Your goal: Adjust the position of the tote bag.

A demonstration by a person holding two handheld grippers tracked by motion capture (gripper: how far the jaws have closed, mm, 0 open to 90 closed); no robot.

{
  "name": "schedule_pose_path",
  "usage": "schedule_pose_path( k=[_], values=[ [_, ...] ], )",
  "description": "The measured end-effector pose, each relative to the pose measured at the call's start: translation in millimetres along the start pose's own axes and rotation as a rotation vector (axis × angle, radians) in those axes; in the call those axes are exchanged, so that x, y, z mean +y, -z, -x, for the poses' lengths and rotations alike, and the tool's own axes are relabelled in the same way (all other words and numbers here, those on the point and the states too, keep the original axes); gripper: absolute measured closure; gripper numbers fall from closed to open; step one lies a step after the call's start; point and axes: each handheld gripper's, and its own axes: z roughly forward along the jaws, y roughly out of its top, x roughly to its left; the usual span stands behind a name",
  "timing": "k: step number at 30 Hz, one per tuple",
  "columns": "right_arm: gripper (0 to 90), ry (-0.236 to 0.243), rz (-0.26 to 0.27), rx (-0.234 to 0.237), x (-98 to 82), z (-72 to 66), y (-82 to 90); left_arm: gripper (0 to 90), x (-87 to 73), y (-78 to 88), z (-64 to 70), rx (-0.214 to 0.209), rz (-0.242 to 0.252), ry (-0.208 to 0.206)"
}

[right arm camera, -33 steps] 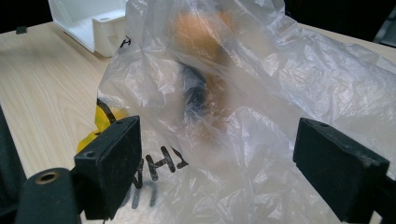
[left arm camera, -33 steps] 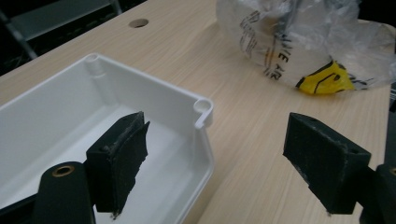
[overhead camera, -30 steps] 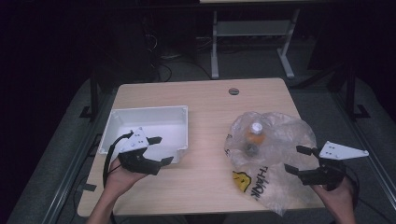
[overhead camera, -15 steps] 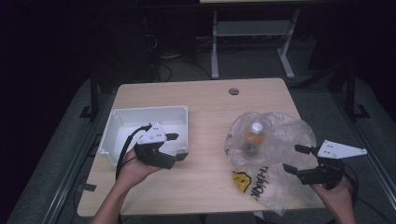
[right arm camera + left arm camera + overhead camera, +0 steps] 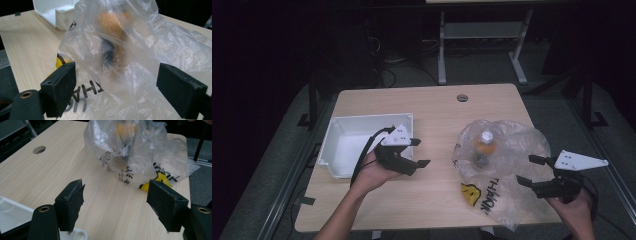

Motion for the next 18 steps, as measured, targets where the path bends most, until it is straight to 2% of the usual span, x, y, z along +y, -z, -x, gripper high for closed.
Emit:
schedule_pose_path(
  k=[7, 10, 13, 18],
  values=[
    [15.6, 0.005, -0.006, 0.007, 1.1, -1.0, -0.7, 29.4, 20.1, -14.8, 4.2, -0.035, 0.003, -0.023],
    [15.6, 0.028, -0.013, 0.0, 1.6, -0.3, -1.6, 30.1, 30.3, -23.7, 6.4, -0.047, 0.007, -0.039],
    [15.6, 0.013, -0.008, 0.004, 1.9, -0.6, -0.4, 30.8, 40.4, -35.8, 8.4, -0.068, -0.006, -0.05],
    [15.6, 0.022, -0.009, 0.007, 1.8, -0.9, 0.0, 32.3, 51.2, -52.0, 9.8, -0.085, -0.019, -0.06]
  ],
)
